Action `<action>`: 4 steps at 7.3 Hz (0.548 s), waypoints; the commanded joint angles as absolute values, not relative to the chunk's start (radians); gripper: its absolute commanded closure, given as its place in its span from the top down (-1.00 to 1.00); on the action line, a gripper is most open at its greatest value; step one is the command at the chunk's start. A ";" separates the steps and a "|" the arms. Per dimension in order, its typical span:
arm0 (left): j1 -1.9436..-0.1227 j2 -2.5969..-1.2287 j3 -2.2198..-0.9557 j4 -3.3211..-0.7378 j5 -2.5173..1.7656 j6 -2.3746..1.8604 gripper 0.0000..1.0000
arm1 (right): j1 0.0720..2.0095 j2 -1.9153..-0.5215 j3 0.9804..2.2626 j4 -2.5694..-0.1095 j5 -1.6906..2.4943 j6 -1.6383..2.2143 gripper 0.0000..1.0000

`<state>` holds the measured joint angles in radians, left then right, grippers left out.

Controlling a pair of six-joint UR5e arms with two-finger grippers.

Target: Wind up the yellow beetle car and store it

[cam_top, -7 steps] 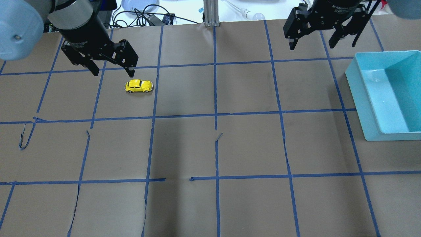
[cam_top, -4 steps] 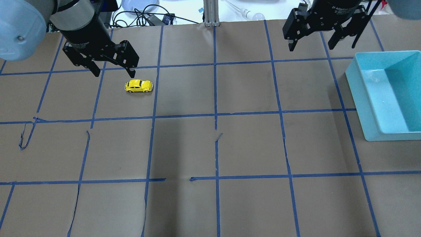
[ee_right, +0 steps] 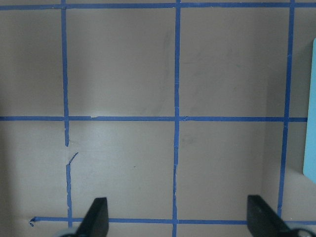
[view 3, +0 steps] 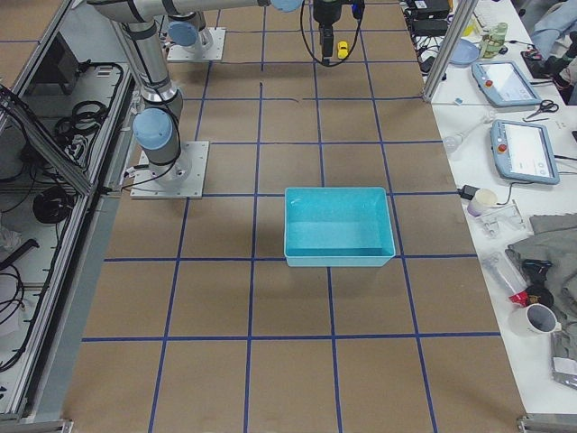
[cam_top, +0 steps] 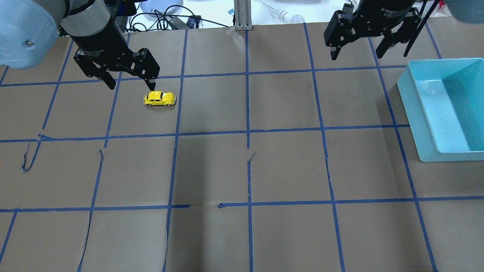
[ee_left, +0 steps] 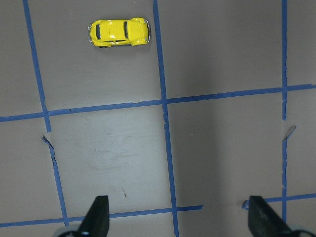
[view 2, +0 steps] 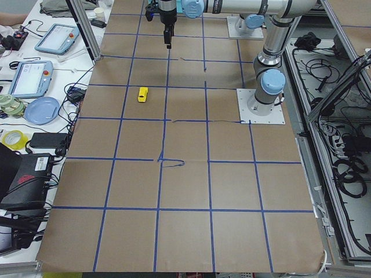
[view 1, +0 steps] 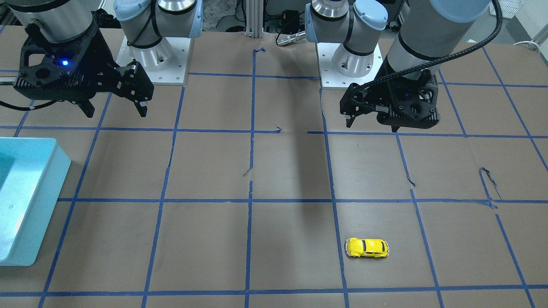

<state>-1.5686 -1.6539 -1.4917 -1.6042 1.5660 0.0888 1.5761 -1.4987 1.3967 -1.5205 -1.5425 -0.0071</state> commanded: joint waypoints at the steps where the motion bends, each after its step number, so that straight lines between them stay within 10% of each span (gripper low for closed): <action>1: -1.563 -1.649 -1.488 -1.585 1.566 0.066 1.00 | 1.574 -1.499 1.399 -1.519 -1.545 -0.008 1.00; 4: -1.562 -1.672 -1.493 -1.531 1.565 -0.428 1.00 | 1.572 -1.509 1.417 -1.519 -1.549 -0.009 1.00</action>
<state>-1.5630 -1.6614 -1.4916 -1.5532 1.5661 -0.2167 1.5730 -1.5046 1.4086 -1.5181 -1.5473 -0.0090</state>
